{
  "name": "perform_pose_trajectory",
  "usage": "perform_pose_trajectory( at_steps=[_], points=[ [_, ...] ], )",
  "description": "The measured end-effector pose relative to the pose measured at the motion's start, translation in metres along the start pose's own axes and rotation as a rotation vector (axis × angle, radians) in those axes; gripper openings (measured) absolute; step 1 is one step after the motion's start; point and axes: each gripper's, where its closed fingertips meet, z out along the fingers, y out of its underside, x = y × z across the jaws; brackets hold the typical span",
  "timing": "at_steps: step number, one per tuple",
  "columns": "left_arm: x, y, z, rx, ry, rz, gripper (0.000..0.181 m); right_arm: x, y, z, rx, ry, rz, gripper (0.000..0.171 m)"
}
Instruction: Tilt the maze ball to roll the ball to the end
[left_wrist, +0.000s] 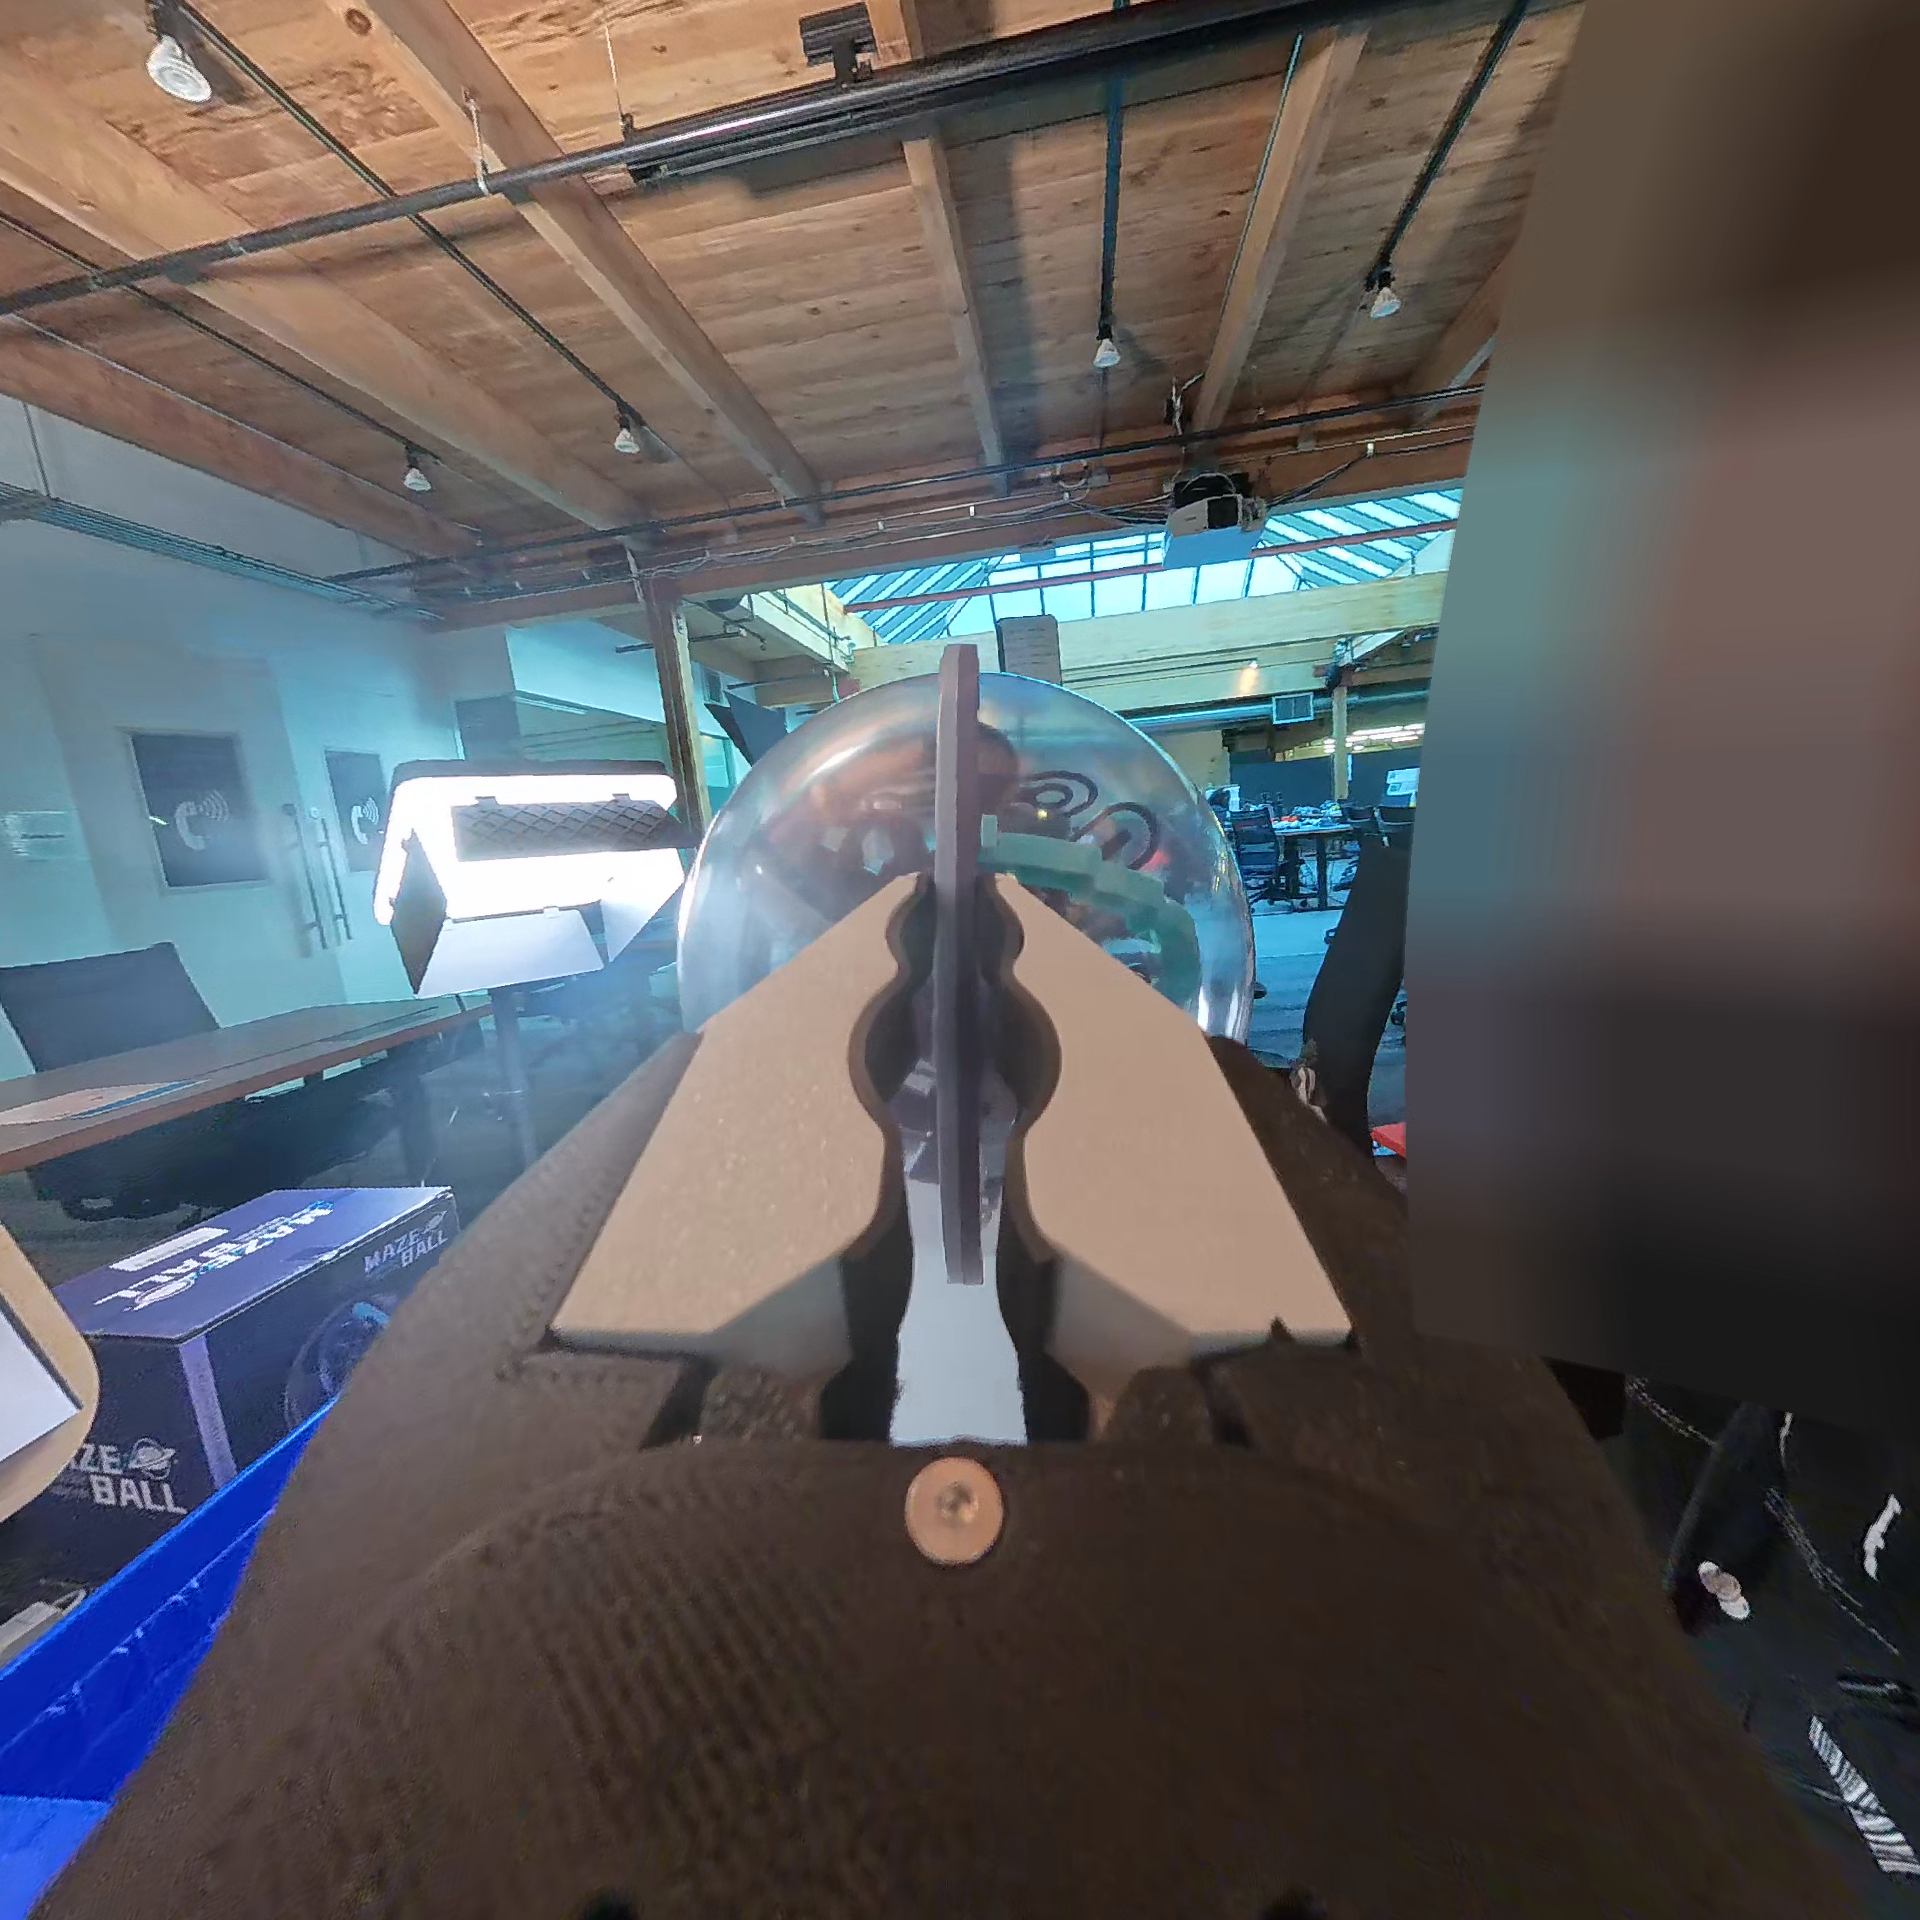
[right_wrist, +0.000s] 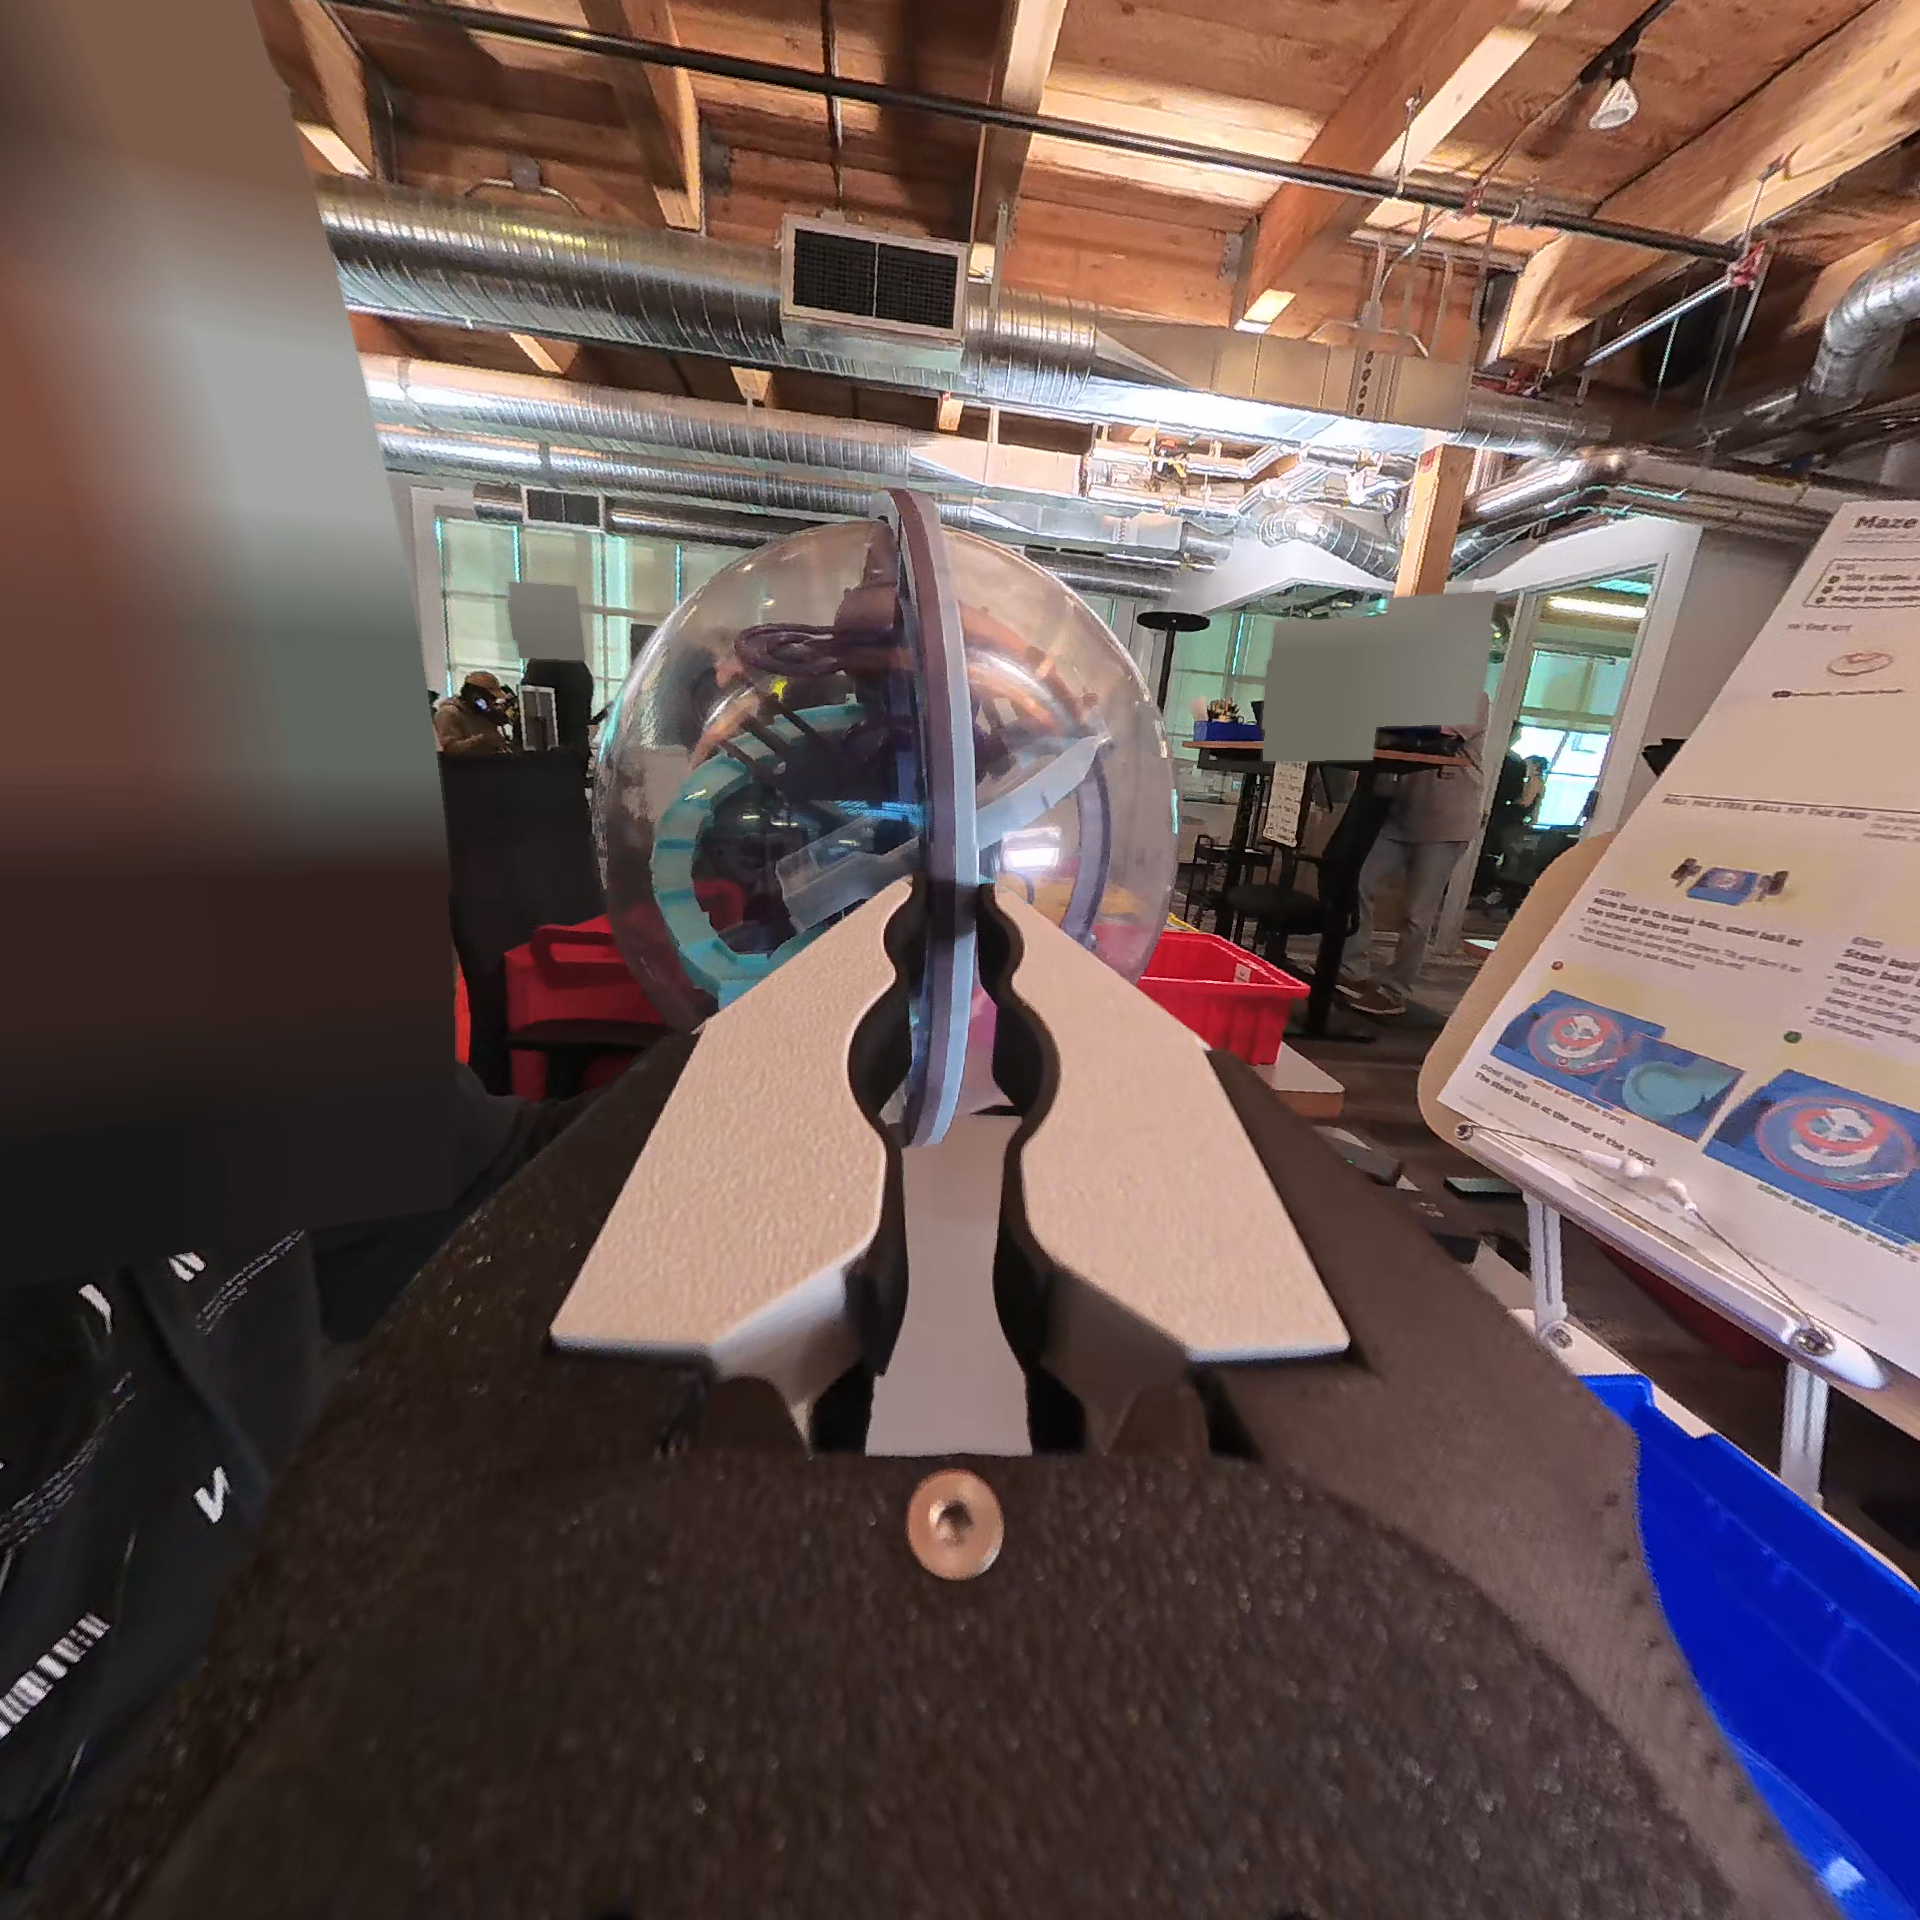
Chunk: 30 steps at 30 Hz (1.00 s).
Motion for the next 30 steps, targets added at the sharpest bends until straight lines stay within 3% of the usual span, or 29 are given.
perform_pose_trajectory(
  at_steps=[17,30],
  points=[
    [-0.017,0.005,0.0,0.07,0.023,-0.084,0.007,0.003,-0.018,0.002,0.025,0.091,-0.015,0.006],
    [0.033,-0.053,0.014,0.065,0.104,0.157,0.007,-0.039,-0.074,0.019,0.076,-0.014,-0.196,0.006]
  ],
)
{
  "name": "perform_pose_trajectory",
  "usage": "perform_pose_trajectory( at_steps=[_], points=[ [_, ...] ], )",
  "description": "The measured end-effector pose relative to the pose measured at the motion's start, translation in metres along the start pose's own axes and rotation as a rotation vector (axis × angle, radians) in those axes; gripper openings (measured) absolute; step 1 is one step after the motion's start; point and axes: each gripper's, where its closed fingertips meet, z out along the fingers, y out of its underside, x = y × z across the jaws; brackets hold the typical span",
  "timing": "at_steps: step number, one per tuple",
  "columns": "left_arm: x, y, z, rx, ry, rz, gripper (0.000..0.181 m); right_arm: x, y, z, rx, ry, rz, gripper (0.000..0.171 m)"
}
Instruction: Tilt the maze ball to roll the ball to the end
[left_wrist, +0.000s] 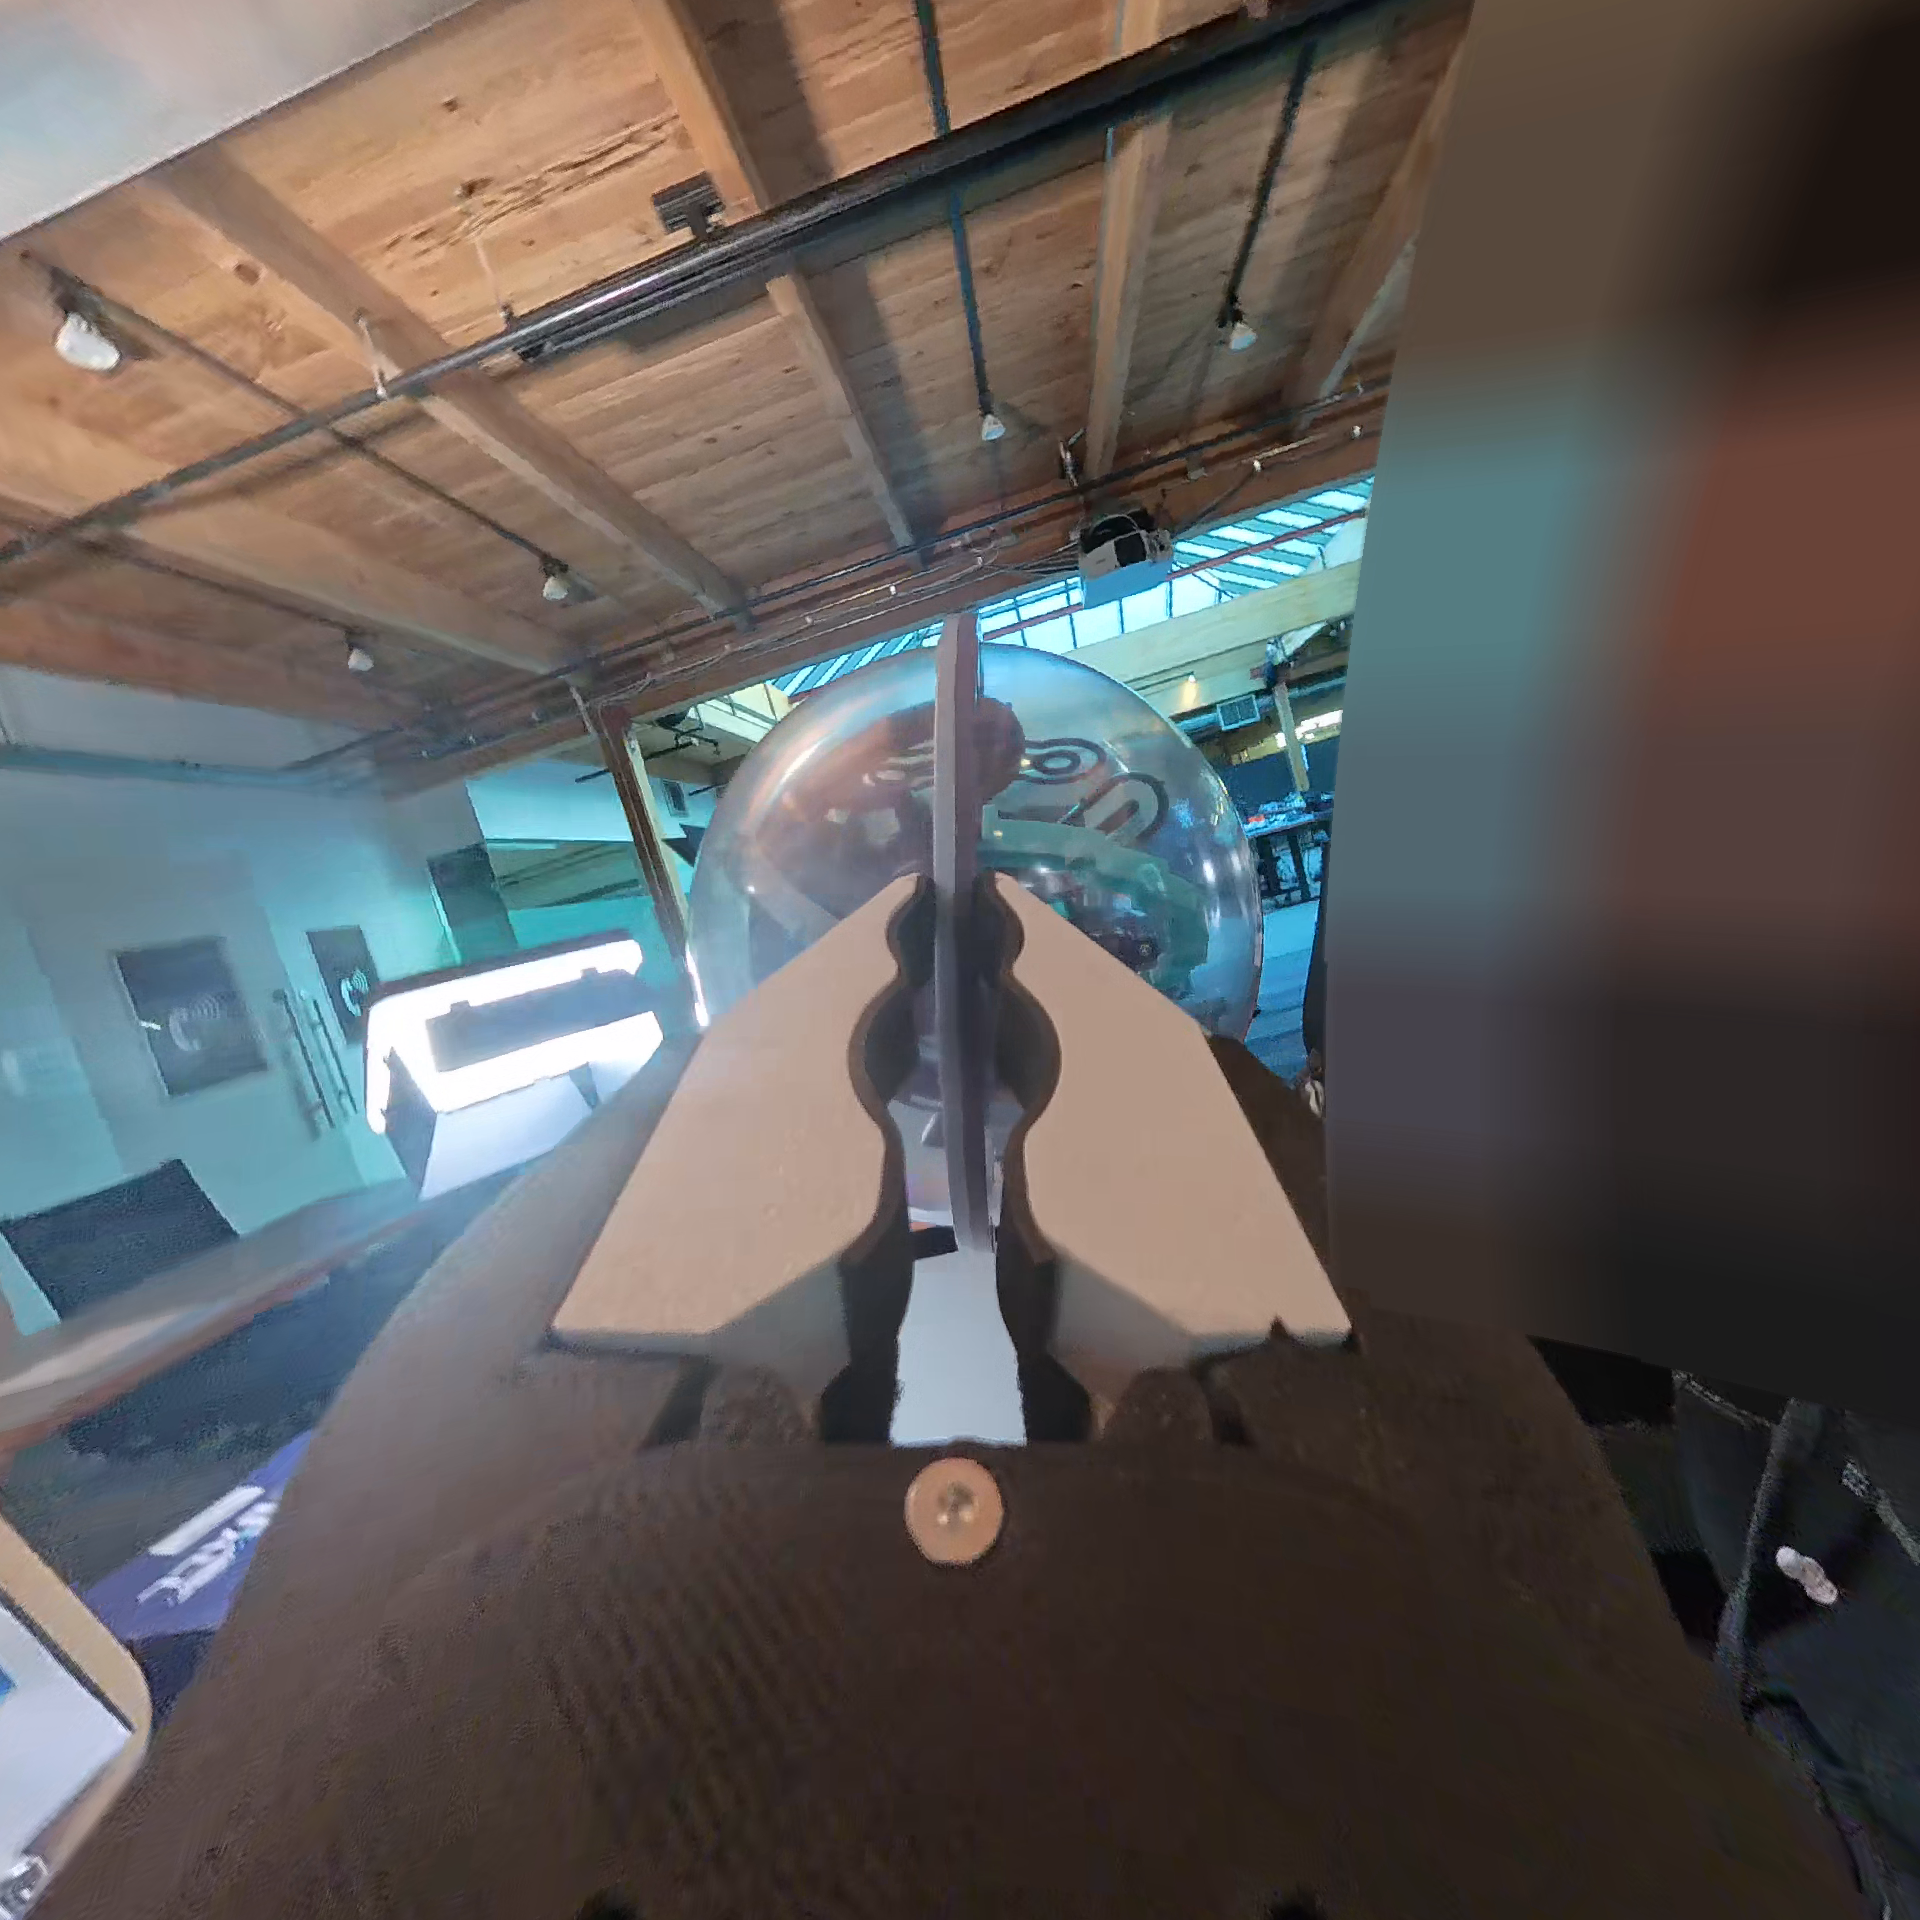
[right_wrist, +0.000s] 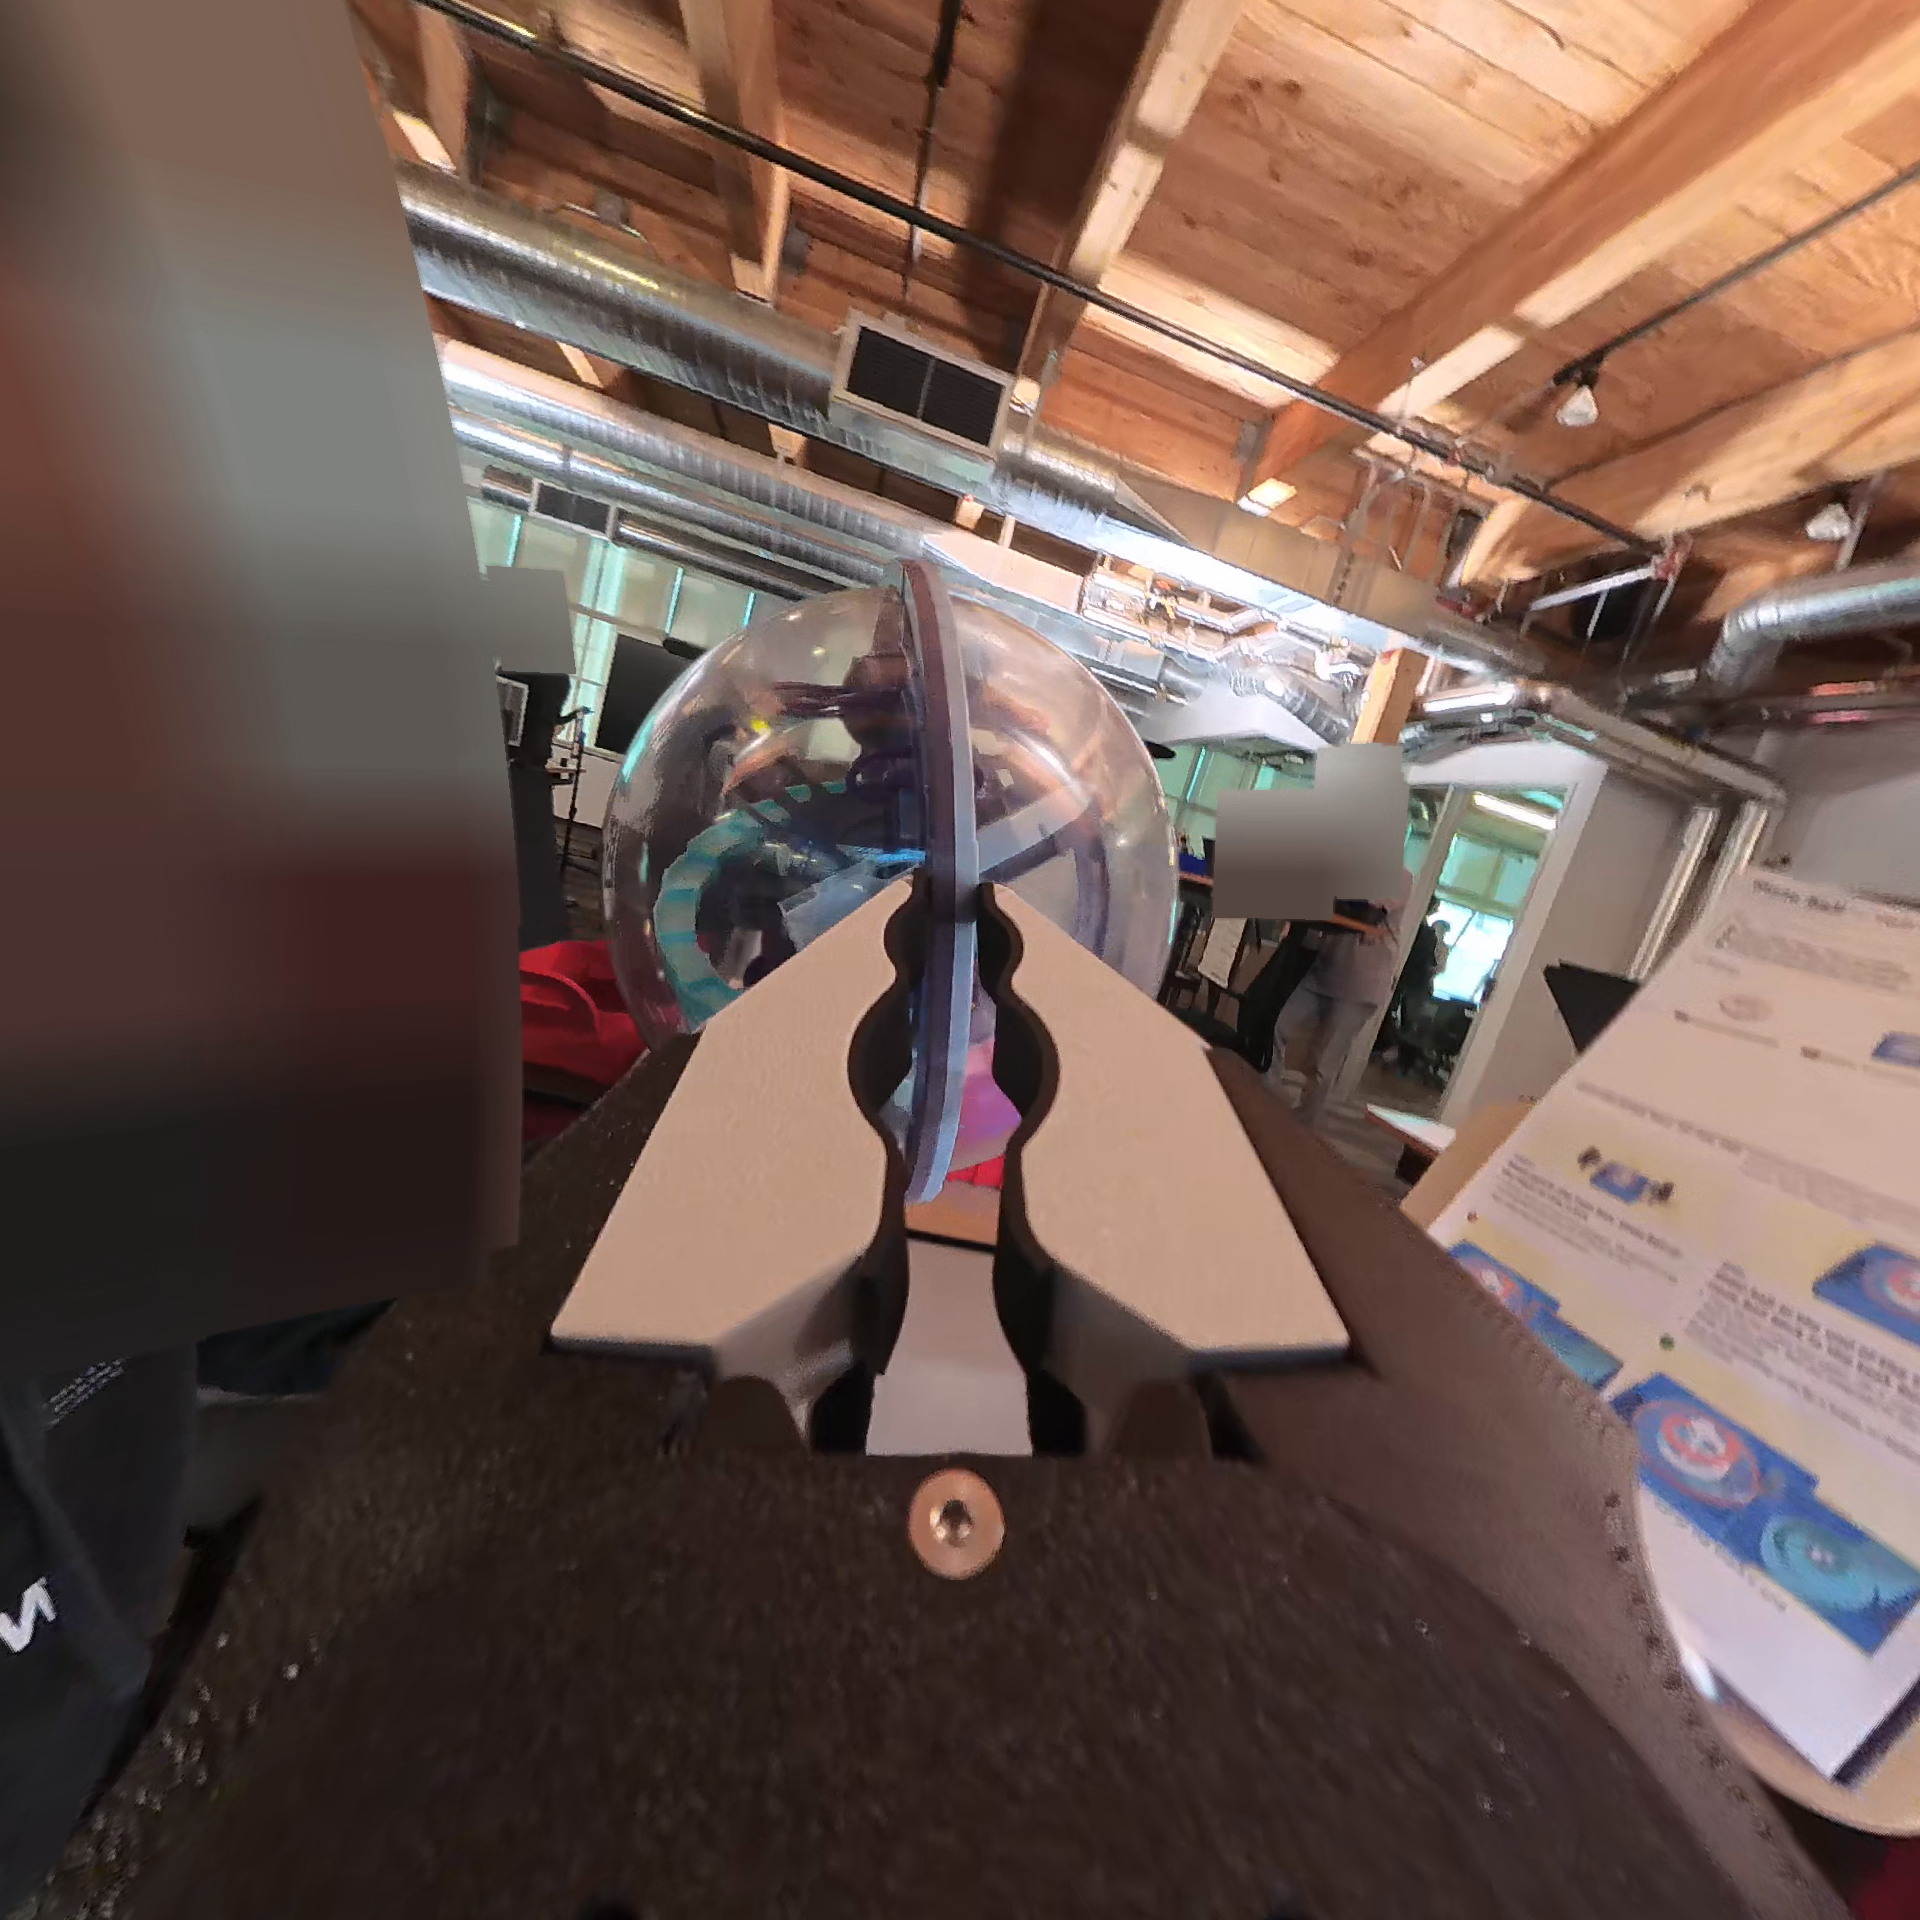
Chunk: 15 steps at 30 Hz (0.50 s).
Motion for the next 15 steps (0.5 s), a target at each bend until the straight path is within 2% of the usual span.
perform_pose_trajectory(
  at_steps=[7,15],
  points=[
    [0.038,-0.036,0.014,0.001,0.065,0.157,0.007,-0.032,-0.038,0.009,0.02,-0.06,-0.118,0.006],
    [0.073,-0.062,0.031,-0.004,0.122,0.29,0.007,-0.054,-0.062,0.008,0.046,-0.09,-0.189,0.006]
  ],
)
